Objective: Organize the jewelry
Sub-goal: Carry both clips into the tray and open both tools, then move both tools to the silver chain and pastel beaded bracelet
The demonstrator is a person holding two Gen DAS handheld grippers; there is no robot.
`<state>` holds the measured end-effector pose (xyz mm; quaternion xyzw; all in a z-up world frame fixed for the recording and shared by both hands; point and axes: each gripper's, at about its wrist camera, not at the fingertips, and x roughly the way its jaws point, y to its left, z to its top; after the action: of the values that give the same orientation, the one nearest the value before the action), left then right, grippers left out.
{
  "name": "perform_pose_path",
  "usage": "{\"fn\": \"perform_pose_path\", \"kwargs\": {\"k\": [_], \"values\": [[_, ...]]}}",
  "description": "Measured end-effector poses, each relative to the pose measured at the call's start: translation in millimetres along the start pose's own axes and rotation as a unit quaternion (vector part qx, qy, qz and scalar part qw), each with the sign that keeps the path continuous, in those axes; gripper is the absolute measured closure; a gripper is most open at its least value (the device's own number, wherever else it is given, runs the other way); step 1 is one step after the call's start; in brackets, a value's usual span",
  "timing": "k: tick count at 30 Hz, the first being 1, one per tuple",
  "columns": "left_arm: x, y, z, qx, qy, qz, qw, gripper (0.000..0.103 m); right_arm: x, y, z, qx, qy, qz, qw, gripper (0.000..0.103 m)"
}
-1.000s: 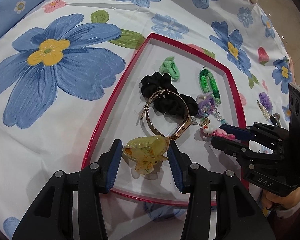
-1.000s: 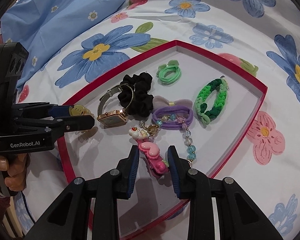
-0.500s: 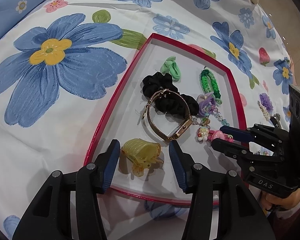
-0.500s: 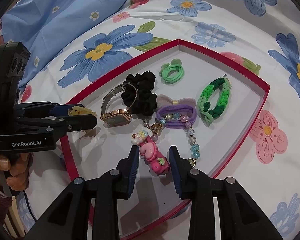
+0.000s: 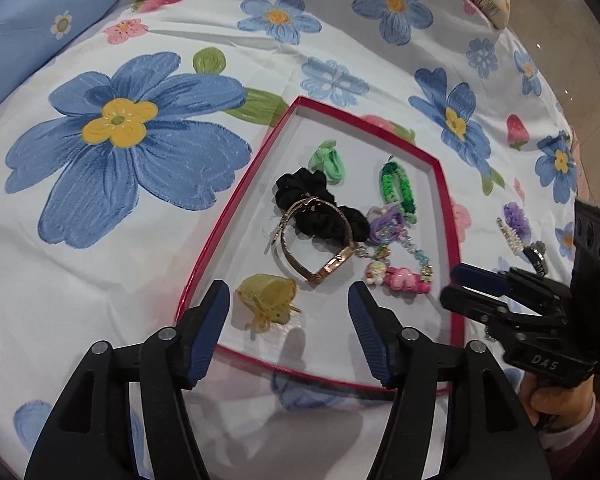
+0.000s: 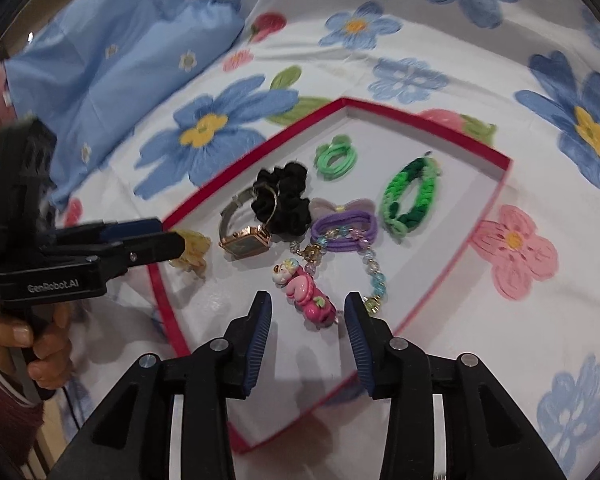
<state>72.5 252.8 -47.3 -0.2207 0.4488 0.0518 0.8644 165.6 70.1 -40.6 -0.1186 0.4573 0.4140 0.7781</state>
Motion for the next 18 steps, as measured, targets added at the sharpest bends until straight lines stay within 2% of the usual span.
{"fn": "perform_pose_path", "kwargs": {"k": [8,18], "values": [[-19.4,-20.6,-9.7,0.001,-0.012,-0.019,0.9997,0.037,-59.2,-29.7,-30.7,0.076,-0.055,0.005,0.996,0.057],[-31.6,-60.1,-21.4,0.028,-0.011,-0.047,0.9985,0.037,-124.9,-75.2,-90.0,0.160,-0.098,-0.037,0.981,0.054]]}}
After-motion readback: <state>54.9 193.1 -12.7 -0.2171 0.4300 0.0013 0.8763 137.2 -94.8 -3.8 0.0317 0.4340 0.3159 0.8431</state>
